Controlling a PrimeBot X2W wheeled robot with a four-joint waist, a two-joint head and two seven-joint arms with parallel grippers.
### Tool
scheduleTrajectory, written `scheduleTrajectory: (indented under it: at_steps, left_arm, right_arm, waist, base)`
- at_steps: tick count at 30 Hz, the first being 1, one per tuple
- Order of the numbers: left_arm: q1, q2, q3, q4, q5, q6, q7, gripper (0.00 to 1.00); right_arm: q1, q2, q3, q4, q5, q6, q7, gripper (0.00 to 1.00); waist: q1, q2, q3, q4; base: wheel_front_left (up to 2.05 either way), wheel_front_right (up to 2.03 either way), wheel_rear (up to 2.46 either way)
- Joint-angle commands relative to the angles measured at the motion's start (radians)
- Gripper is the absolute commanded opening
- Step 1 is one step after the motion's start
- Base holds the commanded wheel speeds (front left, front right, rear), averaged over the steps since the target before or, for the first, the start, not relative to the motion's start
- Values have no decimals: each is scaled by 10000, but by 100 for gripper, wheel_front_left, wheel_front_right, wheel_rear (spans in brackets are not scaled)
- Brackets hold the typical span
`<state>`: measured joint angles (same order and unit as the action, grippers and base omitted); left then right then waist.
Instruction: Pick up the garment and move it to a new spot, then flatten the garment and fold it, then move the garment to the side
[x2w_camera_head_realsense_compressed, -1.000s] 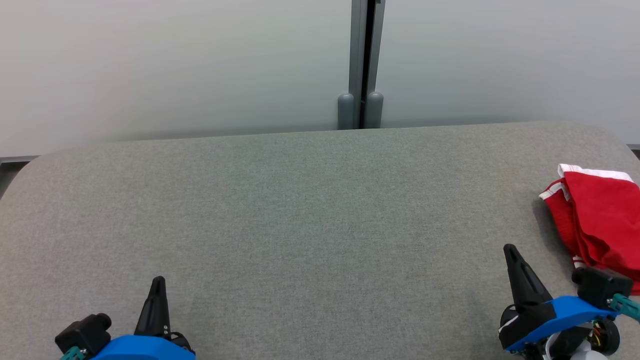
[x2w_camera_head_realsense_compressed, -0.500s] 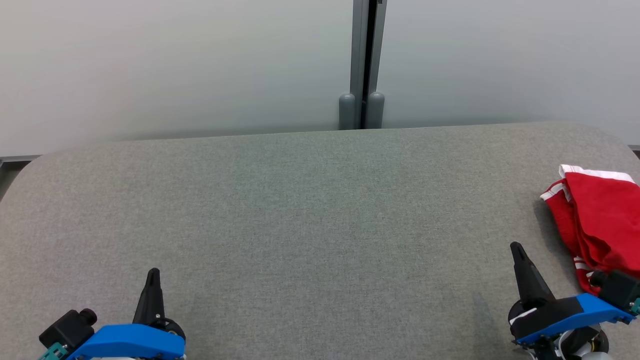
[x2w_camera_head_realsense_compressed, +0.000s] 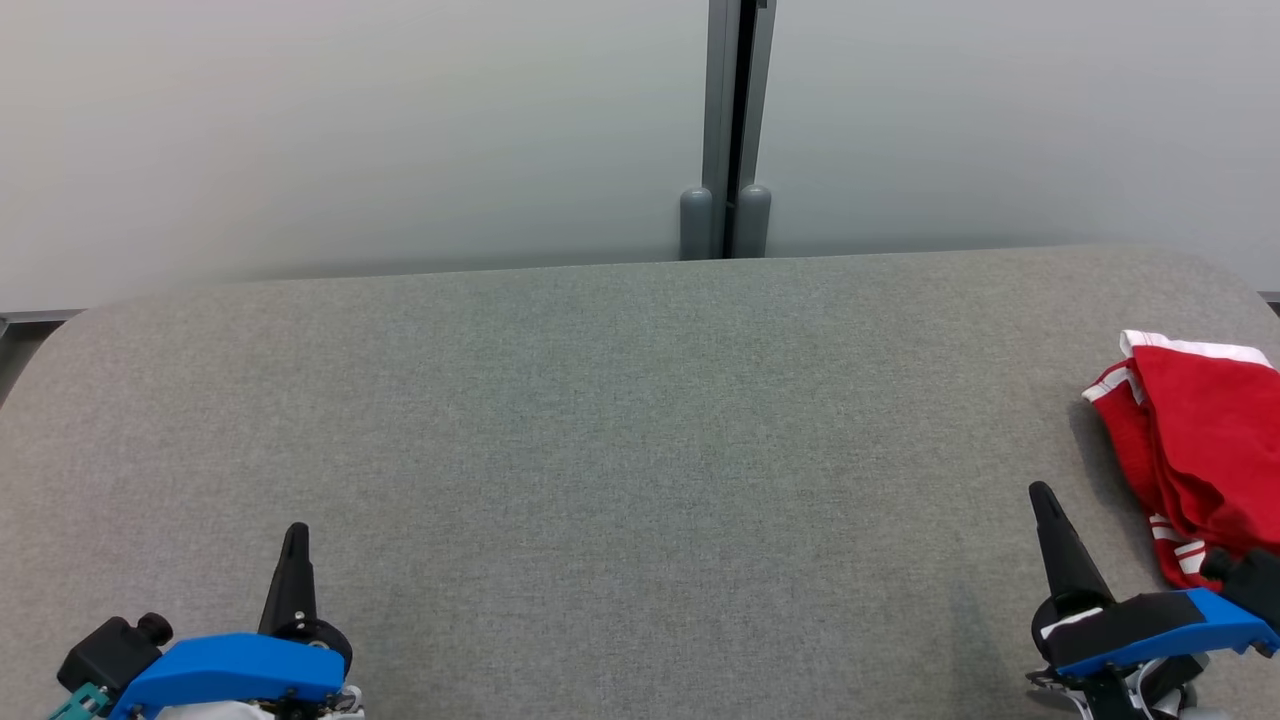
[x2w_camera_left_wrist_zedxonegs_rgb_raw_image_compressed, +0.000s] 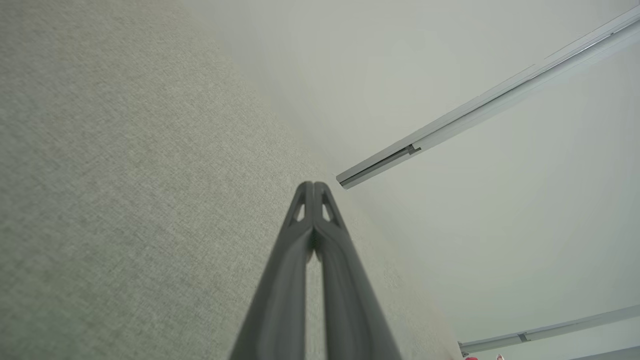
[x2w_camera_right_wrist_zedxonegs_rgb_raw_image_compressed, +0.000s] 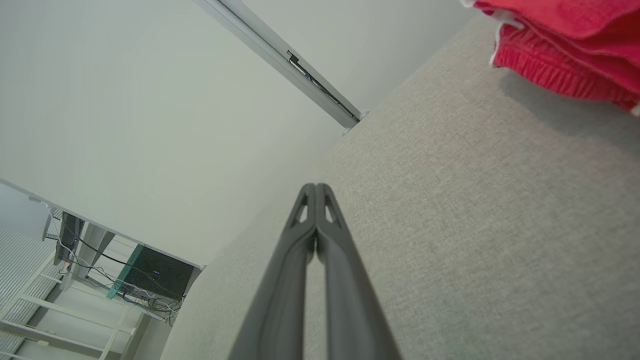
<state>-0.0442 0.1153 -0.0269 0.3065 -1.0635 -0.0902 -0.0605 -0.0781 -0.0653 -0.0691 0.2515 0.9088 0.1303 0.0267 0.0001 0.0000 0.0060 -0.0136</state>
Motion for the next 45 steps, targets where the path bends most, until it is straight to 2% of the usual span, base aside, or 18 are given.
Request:
scheduleTrajectory:
  at_steps: [1, 25, 45]
  left_arm:
    - [-277, -4, 118, -164, -211, -70, 80, 0]
    - [-458, -260, 654, -357, -2284, -210, 751, 0]
    - [-553, -427, 997, -475, -3649, -309, 1186, 0]
  right_arm:
    - [-244, 22, -47, -130, 282, 4, 53, 0]
    - [-291, 77, -216, -116, 2945, 5, 384, 0]
    - [-321, 113, -320, -101, 4681, 6, 600, 0]
  waist:
    - [-1, 0, 0, 2]
    - [-1, 0, -9, 45]
    - [-1, 0, -17, 78]
  base:
    - [0, 0, 0]
    - [0, 0, 0]
    - [0, 0, 0]
